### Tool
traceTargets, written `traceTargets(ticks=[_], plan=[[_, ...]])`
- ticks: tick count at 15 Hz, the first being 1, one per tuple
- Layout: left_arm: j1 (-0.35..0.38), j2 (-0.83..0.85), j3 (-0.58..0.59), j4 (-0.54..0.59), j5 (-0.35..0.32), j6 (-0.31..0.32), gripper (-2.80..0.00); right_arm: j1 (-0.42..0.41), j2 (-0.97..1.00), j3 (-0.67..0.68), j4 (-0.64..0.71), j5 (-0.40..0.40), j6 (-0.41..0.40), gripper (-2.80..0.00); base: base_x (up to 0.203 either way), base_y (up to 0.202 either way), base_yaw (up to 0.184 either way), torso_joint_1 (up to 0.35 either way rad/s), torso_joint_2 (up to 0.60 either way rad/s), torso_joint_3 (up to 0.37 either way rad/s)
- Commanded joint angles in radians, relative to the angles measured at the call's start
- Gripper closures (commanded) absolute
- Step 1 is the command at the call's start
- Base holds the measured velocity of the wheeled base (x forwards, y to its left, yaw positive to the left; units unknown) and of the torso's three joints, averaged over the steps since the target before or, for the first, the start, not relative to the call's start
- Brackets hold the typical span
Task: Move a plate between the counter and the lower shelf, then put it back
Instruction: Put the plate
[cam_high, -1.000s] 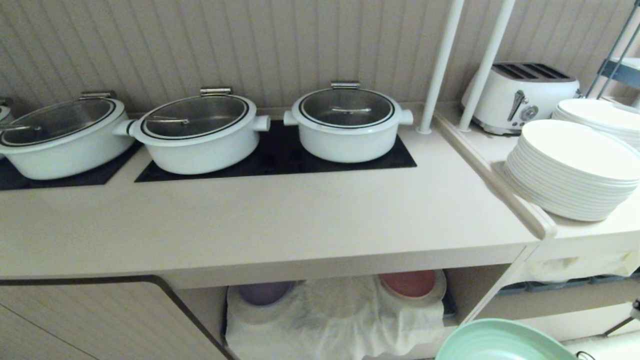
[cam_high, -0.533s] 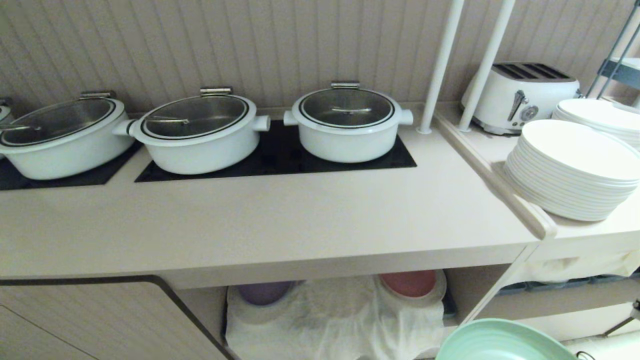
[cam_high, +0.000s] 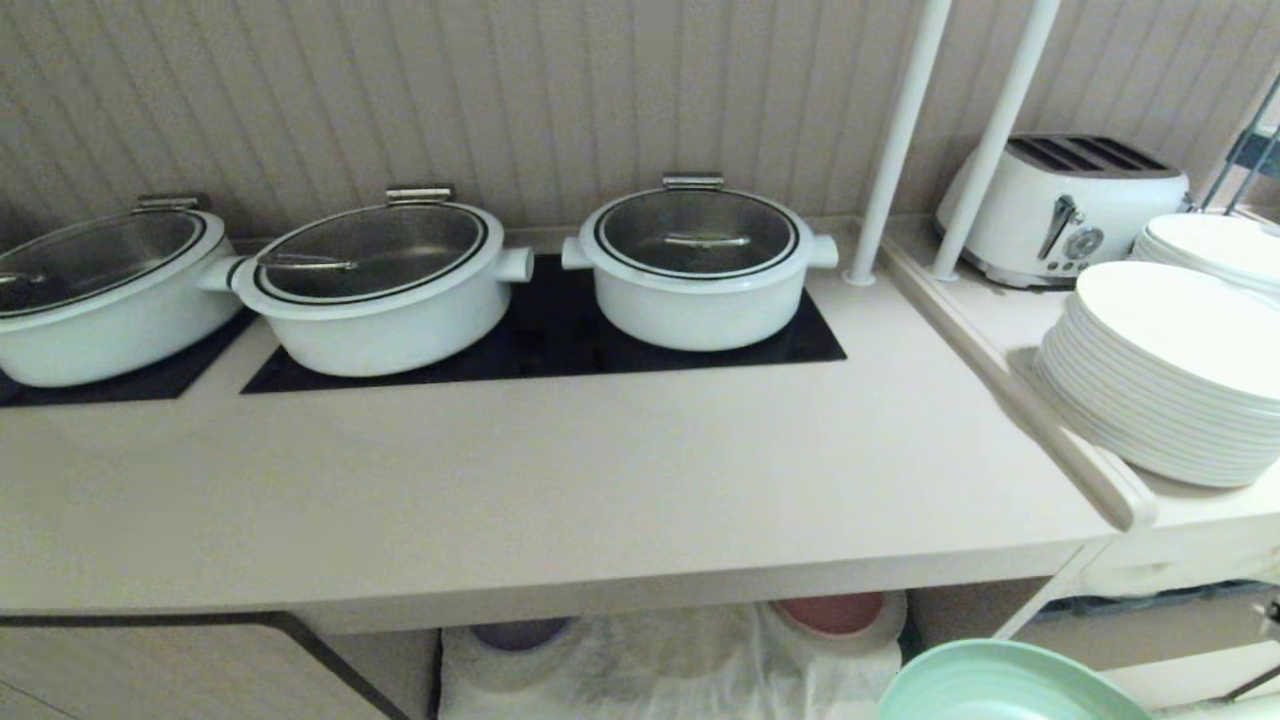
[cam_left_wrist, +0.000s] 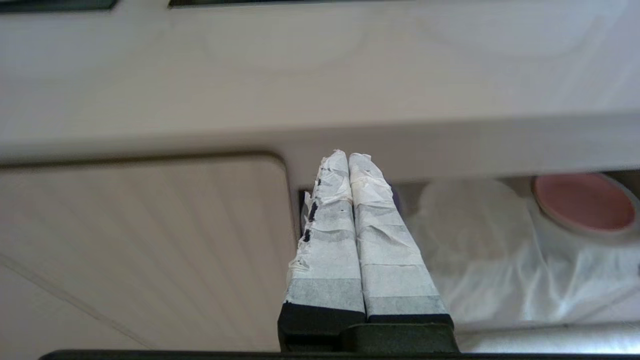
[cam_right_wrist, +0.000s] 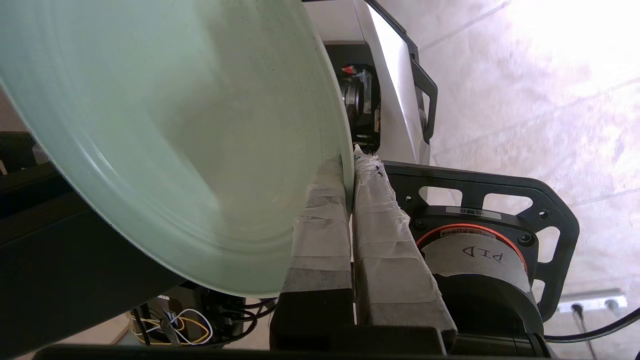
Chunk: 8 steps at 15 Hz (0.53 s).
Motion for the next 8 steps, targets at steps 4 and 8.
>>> traceTargets(ticks=[4,8], plan=[[0.000,0.000,0.000,0.000,0.000,0.000,0.00,0.001,0.000,0.002,0.004,0.002,0.002,0.00,0.069,0.000,0.002,0.004,0.00,-0.001],[0.000,0.000,0.000,0.000,0.000,0.000,0.00,0.002,0.000,0.000,0.004,0.002,0.002,0.00,0.000,0.000,0.000,0.000,0.00,0.000]])
